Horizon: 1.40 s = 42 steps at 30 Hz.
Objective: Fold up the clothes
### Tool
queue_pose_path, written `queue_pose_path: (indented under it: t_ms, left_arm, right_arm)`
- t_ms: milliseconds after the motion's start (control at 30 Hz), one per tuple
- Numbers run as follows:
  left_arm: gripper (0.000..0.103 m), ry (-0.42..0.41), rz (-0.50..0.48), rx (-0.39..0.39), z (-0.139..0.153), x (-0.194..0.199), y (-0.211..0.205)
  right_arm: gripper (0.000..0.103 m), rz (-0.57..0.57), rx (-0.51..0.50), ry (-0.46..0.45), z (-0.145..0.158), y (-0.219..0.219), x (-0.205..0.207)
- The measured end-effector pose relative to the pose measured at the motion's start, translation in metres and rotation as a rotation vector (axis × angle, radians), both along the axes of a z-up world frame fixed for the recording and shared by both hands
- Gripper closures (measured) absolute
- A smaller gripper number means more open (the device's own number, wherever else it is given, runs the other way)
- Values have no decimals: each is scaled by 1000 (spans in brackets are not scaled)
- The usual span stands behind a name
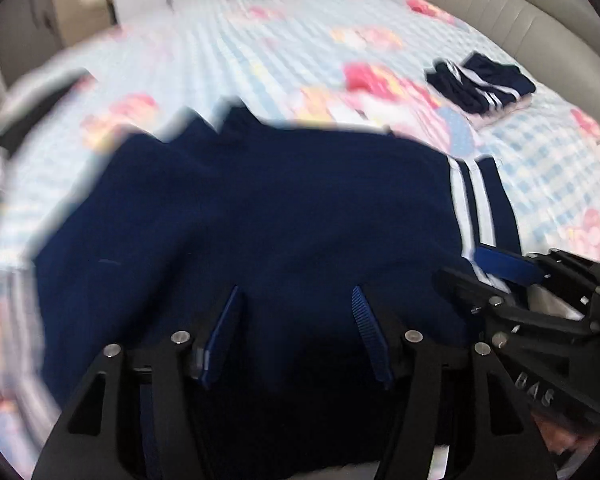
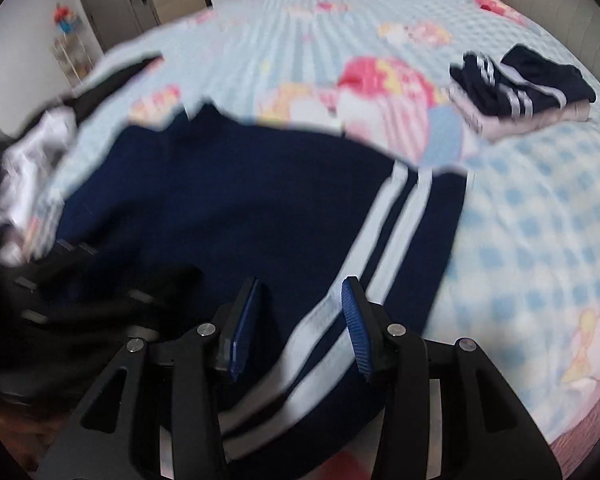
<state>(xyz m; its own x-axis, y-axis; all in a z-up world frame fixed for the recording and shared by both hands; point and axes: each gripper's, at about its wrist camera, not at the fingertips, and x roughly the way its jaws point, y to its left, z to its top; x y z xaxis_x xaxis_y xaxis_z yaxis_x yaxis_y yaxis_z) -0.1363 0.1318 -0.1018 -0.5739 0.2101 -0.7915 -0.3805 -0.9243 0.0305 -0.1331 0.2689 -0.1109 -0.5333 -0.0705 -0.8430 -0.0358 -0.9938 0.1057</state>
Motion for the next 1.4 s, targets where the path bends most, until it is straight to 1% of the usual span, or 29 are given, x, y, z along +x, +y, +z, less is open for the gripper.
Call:
queue_pose_path:
  t_ms: [33, 67, 100, 200, 300, 400, 467, 567, 633, 700, 767, 800, 833, 867, 900, 933, 967, 1033, 1067, 1133, 1167, 1267, 1333, 1400]
  left_arm:
    - [43, 68, -7, -5, 12, 9, -6]
    - [42, 103, -14, -9, 20, 14, -11]
    - [42, 84, -21, -11, 21, 13, -15]
    - [42, 46, -28, -17, 16, 16, -19]
    - [42, 12, -32, -23, 7, 21, -22]
    - [42, -22, -35, -29, -1, 26, -24]
    - [42, -45, -37, -33, -6, 30, -26]
    - [42, -78, -36, -37, -13, 34, -29]
    - [42, -95, -15, -30, -15, 32, -35]
    - [42, -113, 5, -24, -17, 30, -42]
    - [42, -158, 24, -32, -19, 27, -48]
    - [42, -157, 21, -23, -13, 30, -52]
    - [42, -141, 16, -15, -6, 34, -54]
    - [42, -125, 12, -6, 2, 39, -57]
    - [42, -106, 10, 4, 11, 42, -61]
    - [42, -82, 18, 21, 20, 43, -67]
    - [42, -61, 39, 44, 24, 44, -75]
    - [42, -59, 100, 80, 25, 39, -90]
    - [43, -76, 135, 98, 23, 36, -99]
    - [43, -107, 181, 121, 18, 33, -115]
    - [43, -122, 197, 121, 15, 34, -122]
    - [43, -165, 233, 82, 4, 43, -139]
    - [43, -190, 240, 112, 3, 51, -152]
    - [43, -185, 247, 167, 7, 59, -162]
  right_arm:
    - [60, 11, -10, 10, 2, 0, 2]
    - [60, 28, -38, 47, 10, 0, 7]
    - [60, 48, -70, 89, 18, -2, 12]
    - [60, 54, -70, 118, 21, -17, 17]
    - [60, 58, -34, 56, 3, -30, 12]
    - [60, 67, 22, 22, -8, -33, 14]
    - [60, 64, 12, 31, -4, -28, 19]
    - [60, 64, 26, 82, 5, -31, 30]
    - [60, 65, 39, 119, 12, -34, 38]
    - [60, 107, 73, 119, 10, -45, 37]
    - [60, 118, 123, 66, -1, -52, 32]
    - [60, 114, 134, 36, -9, -51, 29]
    - [60, 121, 107, 41, -8, -48, 29]
    - [60, 133, 66, 62, -4, -45, 30]
    - [57, 145, 25, 82, 1, -42, 31]
    - [57, 157, -16, 102, 5, -38, 33]
    - [57, 168, -57, 122, 9, -35, 34]
    - [57, 161, -98, 150, 16, -34, 33]
    - [57, 151, -89, 138, 14, -36, 30]
    - [57, 132, -27, 86, 2, -39, 26]
    - [57, 126, -6, 68, -2, -38, 25]
    - [57, 114, 29, 31, -11, -34, 24]
    - [57, 104, 16, 58, -8, -30, 29]
    - [57, 97, -12, 94, -2, -28, 35]
